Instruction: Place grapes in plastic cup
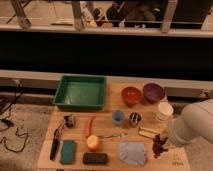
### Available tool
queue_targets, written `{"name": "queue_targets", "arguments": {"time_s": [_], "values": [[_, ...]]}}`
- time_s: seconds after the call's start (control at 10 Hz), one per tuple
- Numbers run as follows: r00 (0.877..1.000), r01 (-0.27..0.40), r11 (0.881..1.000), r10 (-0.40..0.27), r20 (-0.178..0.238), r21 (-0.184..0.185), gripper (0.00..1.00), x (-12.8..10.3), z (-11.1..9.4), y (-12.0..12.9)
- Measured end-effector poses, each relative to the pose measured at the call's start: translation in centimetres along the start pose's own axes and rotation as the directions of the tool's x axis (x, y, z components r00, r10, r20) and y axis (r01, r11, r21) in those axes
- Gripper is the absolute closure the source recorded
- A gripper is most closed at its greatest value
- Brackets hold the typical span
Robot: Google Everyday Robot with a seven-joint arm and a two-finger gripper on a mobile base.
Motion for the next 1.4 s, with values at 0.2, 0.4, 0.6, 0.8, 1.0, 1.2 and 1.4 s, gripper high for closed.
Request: {"name": "queue_targets", "arguments": {"time_s": [0.2,0.4,0.6,0.8,1.0,1.2,1.4], "values": [[1.000,0.007,0.999,-0.008,0.023,0.037,1.00,-0.9,-0.5,-2.2],[0.998,0.029,0.996,-0.034,0.060,0.087,1.00,-2.5,-1.5,-5.7],[0.994,0.045,0.991,-0.057,0.094,0.124,1.00,-4.2,-1.9,-7.8],[0.990,0.076,0.986,-0.092,0.105,0.145,1.00,-5.8,-2.0,-8.2],[0.988,0.091,0.984,-0.109,0.108,0.153,1.00,-6.5,-2.1,-8.2],[0.988,0.091,0.984,-0.108,0.108,0.152,1.00,-6.5,-2.1,-8.2],[0.988,0.092,0.984,-0.109,0.108,0.152,1.00,-6.5,-2.1,-8.2]]}}
